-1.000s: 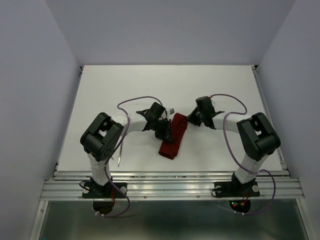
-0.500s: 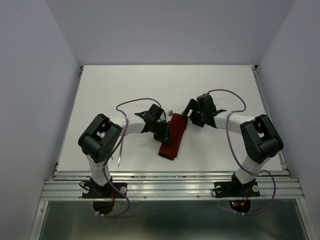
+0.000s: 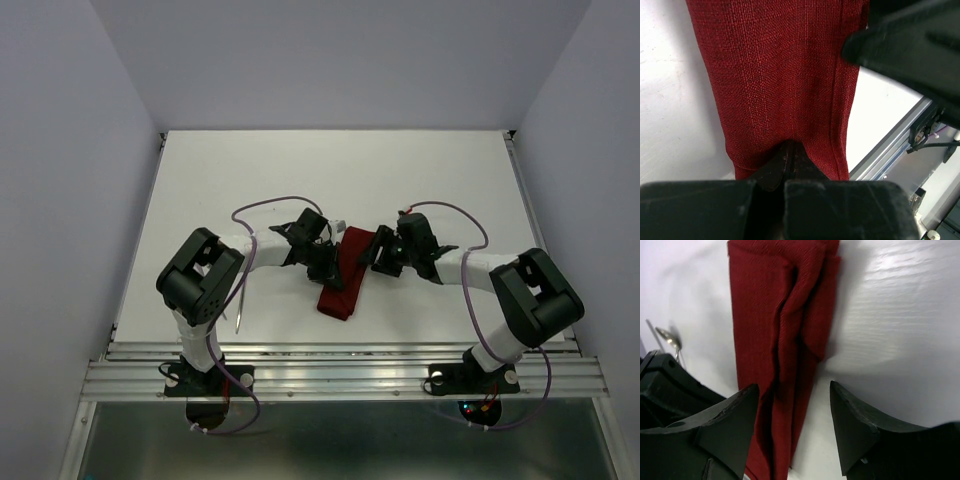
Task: Fold the napkin into a case and place the utensils inside
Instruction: Fold the 2/3-rectangle-folded napkin at the center of the board.
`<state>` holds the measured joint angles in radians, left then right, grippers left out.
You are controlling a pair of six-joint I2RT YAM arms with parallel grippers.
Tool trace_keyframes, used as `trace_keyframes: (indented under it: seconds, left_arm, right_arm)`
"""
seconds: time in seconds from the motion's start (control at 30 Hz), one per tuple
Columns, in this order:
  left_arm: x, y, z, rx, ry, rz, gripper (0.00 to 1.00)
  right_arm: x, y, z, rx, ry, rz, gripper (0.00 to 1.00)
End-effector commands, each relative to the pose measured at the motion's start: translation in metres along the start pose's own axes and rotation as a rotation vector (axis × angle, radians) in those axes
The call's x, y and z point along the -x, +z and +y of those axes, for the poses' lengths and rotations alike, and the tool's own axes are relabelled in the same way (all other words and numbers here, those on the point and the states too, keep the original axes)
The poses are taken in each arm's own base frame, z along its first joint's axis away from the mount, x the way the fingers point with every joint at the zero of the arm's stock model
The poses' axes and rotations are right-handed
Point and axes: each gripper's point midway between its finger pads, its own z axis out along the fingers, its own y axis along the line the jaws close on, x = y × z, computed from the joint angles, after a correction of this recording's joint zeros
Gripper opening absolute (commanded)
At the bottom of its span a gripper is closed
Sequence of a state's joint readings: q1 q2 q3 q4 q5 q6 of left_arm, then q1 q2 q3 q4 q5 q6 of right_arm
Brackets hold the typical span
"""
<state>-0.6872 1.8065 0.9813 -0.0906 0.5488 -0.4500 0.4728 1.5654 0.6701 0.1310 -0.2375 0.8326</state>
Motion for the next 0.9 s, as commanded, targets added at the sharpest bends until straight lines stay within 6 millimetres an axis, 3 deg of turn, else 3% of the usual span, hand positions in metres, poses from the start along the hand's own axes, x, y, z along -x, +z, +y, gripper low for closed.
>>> trace_keyframes:
  seconds: [0.0, 0.17, 0.33, 0.5, 0.63, 0.7, 0.83, 0.87]
  left_arm:
    - [-0.011, -0.002, 0.007, 0.044, 0.002, 0.025, 0.00]
    - [-0.009, -0.004, 0.006, 0.044, 0.002, 0.019, 0.00]
    - [-0.005, -0.007, 0.003, 0.049, -0.001, 0.003, 0.00]
    - [0.000, -0.012, -0.002, 0.048, -0.002, -0.020, 0.00]
    - [0.009, -0.023, -0.010, 0.049, 0.011, -0.055, 0.00]
    - [0.012, -0.031, -0.012, 0.066, 0.019, -0.070, 0.00]
    - [0.017, -0.045, -0.004, 0.138, 0.006, -0.107, 0.20]
    - [0.019, -0.048, -0.002, 0.143, -0.003, -0.114, 0.41]
  right_arm:
    - [-0.018, -0.001, 0.020, 0.106, -0.001, 0.044, 0.64]
    - [-0.031, 0.001, 0.026, 0.133, -0.001, 0.068, 0.59]
    - [-0.036, 0.000, 0.023, 0.121, 0.021, 0.073, 0.35]
    - [-0.040, -0.007, 0.019, 0.110, 0.031, 0.071, 0.33]
    - [-0.033, -0.008, 0.016, 0.077, 0.020, 0.037, 0.05]
    - [-0.029, -0.005, 0.014, 0.060, 0.010, 0.027, 0.01]
    - [-0.023, 0.000, 0.017, 0.054, -0.004, 0.018, 0.01]
    - [-0.020, 0.001, 0.019, 0.052, -0.007, 0.013, 0.01]
